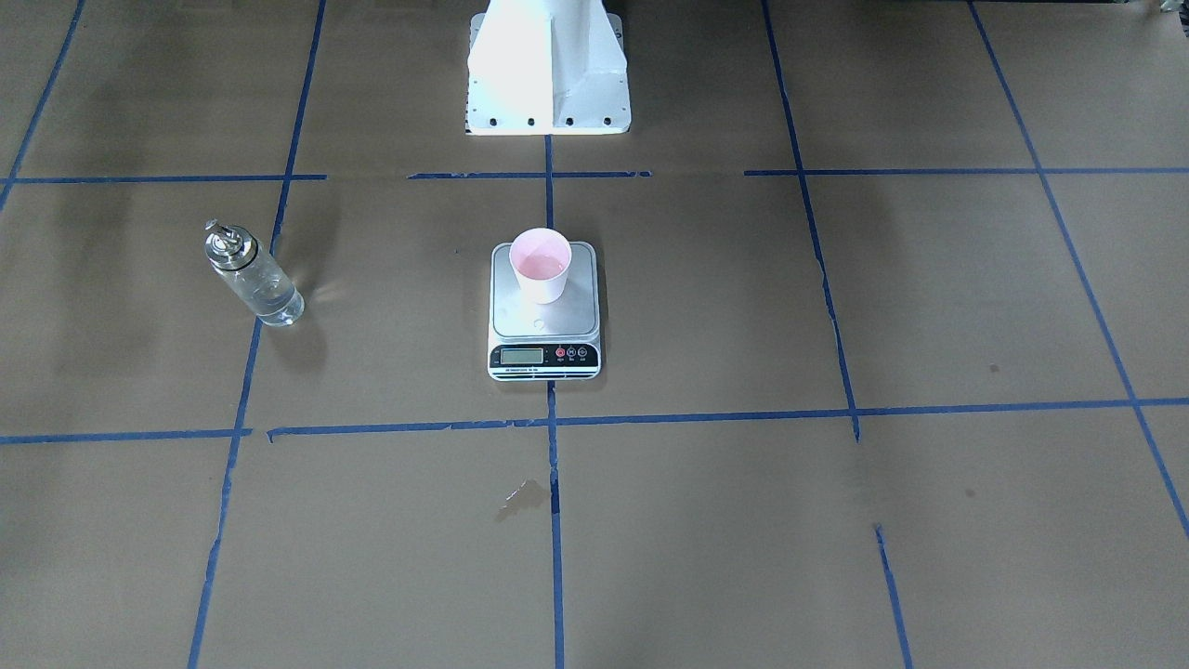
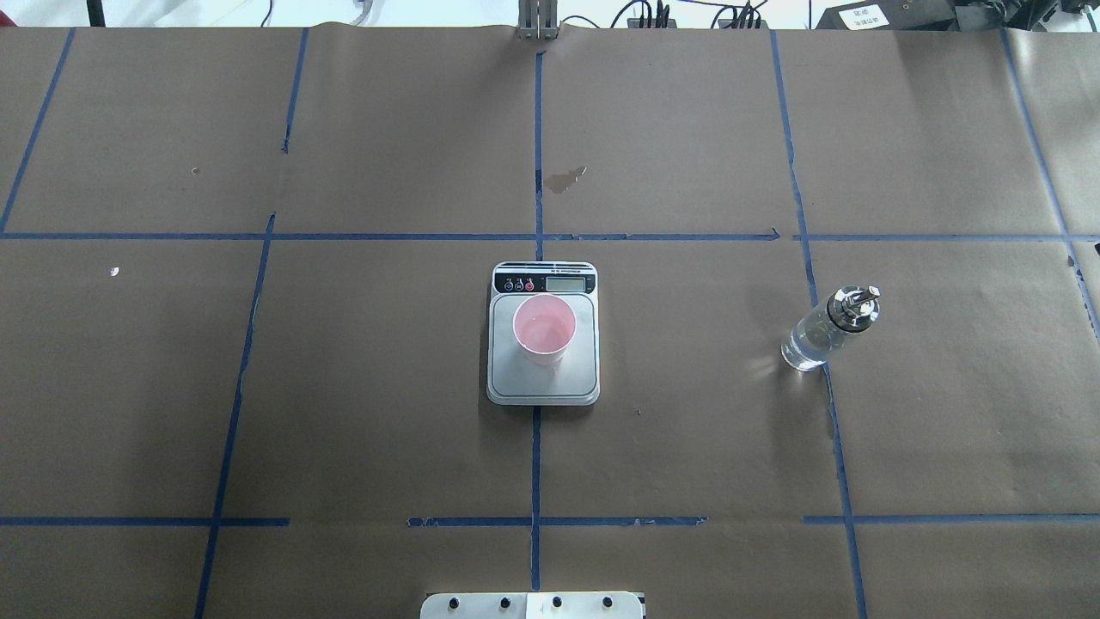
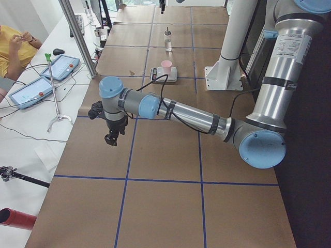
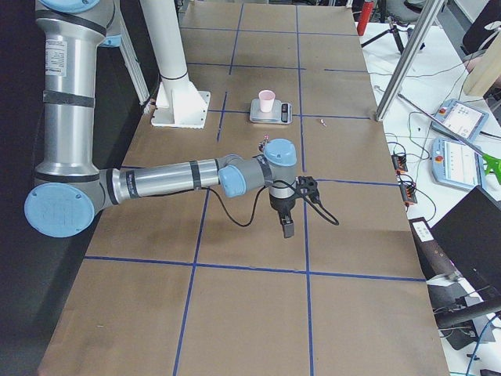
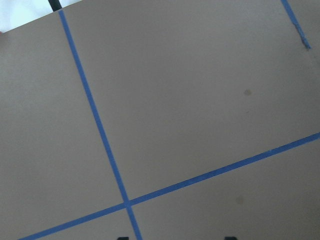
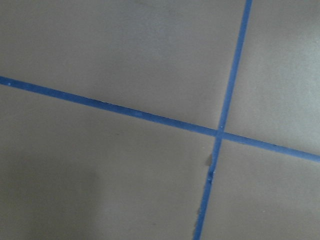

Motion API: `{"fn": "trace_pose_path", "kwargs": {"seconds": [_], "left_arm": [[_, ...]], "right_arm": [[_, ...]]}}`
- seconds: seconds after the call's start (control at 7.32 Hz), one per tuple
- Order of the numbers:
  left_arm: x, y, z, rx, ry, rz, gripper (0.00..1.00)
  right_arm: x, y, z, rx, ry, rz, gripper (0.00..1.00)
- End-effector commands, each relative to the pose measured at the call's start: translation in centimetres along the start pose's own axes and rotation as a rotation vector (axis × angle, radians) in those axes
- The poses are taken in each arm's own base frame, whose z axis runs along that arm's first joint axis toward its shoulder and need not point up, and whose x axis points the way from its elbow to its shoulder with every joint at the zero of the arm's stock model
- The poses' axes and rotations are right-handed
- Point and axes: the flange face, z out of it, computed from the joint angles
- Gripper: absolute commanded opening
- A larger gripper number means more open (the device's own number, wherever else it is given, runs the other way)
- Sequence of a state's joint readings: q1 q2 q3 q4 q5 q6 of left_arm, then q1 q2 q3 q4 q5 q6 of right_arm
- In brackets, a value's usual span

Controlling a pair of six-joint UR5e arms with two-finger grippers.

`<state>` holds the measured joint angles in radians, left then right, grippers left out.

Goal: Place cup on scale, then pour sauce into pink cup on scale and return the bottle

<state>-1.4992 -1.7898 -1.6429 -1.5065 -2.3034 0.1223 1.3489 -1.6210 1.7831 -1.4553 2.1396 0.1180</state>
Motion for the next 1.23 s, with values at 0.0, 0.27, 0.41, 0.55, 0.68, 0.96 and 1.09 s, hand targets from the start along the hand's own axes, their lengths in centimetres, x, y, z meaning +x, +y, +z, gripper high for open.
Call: {"fn": "trace_pose_path", "kwargs": {"seconds": [0.0,0.27,0.41,0.55,0.68,0.96,1.09], "left_arm": [[-1.6,3.1,1.5,-0.066,0.082,-0.146,1.00],[-2.6,6.9,3.4,-0.094,0.093,-0.183,1.00],[-2.4,8.0,3.3,-0.075,0.090,-0.141,1.00],[-2.7,8.7,3.9,-0.048,0.098,-0.112,1.00],[-2.8,8.5,4.1,-0.003,0.116,-0.079,1.00],[-6.9,14.4,2.0,0.046,0.091,-0.168,1.00],[-7.2,13.9,2.1,0.046,0.089,-0.172,1.00]], "right_arm": [[6.2,0.2,-2.6,-0.026,-0.048,0.055,1.00],[8.2,0.8,-2.8,-0.033,-0.146,0.115,1.00],[8.1,0.2,-3.1,-0.047,-0.154,0.129,1.00],[7.8,0.0,-3.8,-0.045,-0.156,0.132,1.00],[8.1,0.3,-3.4,-0.052,-0.149,0.150,1.00],[7.9,0.1,-3.1,-0.056,-0.157,0.149,1.00],[8.0,0.2,-2.9,-0.059,-0.173,0.154,1.00]]}}
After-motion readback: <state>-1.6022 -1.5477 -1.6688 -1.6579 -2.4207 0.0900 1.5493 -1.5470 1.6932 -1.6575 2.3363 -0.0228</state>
